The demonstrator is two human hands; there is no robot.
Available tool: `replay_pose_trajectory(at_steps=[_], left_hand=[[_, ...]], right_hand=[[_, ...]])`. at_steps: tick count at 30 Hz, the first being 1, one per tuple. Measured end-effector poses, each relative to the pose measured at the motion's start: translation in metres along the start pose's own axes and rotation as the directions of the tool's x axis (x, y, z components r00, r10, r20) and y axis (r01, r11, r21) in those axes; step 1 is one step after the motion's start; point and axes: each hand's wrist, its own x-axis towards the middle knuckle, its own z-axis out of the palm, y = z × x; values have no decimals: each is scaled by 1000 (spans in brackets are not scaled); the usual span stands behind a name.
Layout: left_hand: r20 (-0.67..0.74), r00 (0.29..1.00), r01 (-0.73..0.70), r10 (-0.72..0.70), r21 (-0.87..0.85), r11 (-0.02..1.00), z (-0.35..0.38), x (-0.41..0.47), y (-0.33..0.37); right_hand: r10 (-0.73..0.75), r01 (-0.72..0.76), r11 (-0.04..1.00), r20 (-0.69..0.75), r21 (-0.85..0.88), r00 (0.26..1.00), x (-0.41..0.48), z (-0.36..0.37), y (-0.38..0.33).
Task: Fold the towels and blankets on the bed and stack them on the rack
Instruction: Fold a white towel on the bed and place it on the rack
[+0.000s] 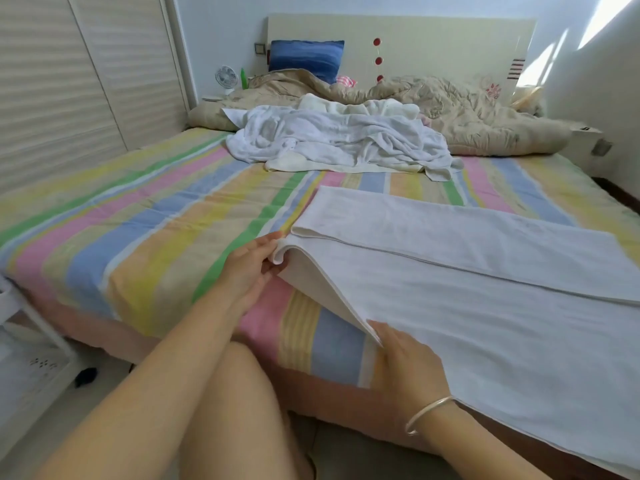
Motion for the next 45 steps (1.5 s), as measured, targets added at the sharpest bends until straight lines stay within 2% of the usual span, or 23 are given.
replay_pose_trajectory(at_steps=[2, 5, 7, 9, 10, 12, 16, 21, 23, 26, 31, 34, 36, 39, 42, 45], left_hand=[[-4, 1000, 8, -8, -48, 999, 14, 16, 7], [-46, 999, -5, 2, -67, 998, 37, 40, 16], [-44, 996, -71, 74, 73, 995, 51, 57, 20], [-1, 985, -164, 171, 283, 945, 65, 76, 22], [25, 977, -207, 212, 365, 908, 69, 83, 23], [82, 965, -260, 251, 460, 849, 86, 104, 21], [3, 938, -308, 346, 467, 829, 113, 145, 15], [-201, 915, -201, 351, 525, 827, 125, 221, 1], [-266, 902, -148, 339, 548, 823, 122, 245, -4], [-310, 890, -87, 335, 606, 790, 118, 282, -10], [-312, 882, -66, 352, 659, 749, 127, 330, -23], [-315, 908, 14, 277, 684, 730, 124, 350, -44], [-331, 916, 100, 228, 737, 668, 116, 363, -60], [-342, 880, 168, 330, 873, 457, 118, 365, -66], [-230, 869, 124, 437, 958, 258, 133, 351, -67], [-120, 906, 87, 407, 991, 99, 149, 337, -74]], right_hand=[[121, -125, 986, 39, 115, 992, -1, -20, 20], [195, -190, 975, -31, 115, 980, 3, -41, 59], [273, -273, 960, 2, 69, 962, 6, -56, 81], [368, -369, 929, 54, 16, 928, 8, -64, 105], [404, -405, 914, 38, 22, 914, 9, -67, 115], [461, -456, 887, -99, 68, 882, 22, -75, 136], [427, -443, 896, -351, 38, 833, 79, -94, 165], [200, -280, 954, -474, -105, 858, 186, -100, 207], [104, -193, 967, -433, -166, 895, 225, -100, 225], [39, -121, 967, -338, -224, 940, 281, -96, 248], [105, -147, 956, -174, -255, 979, 348, -67, 280], [149, -162, 956, -73, -245, 986, 363, -40, 297], [176, -177, 965, -23, -195, 984, 369, -22, 308], [193, -185, 973, 49, -142, 980, 374, -7, 314], [173, -163, 970, 39, -179, 984, 375, -1, 309], [157, -154, 950, -9, -273, 987, 368, -1, 292]])
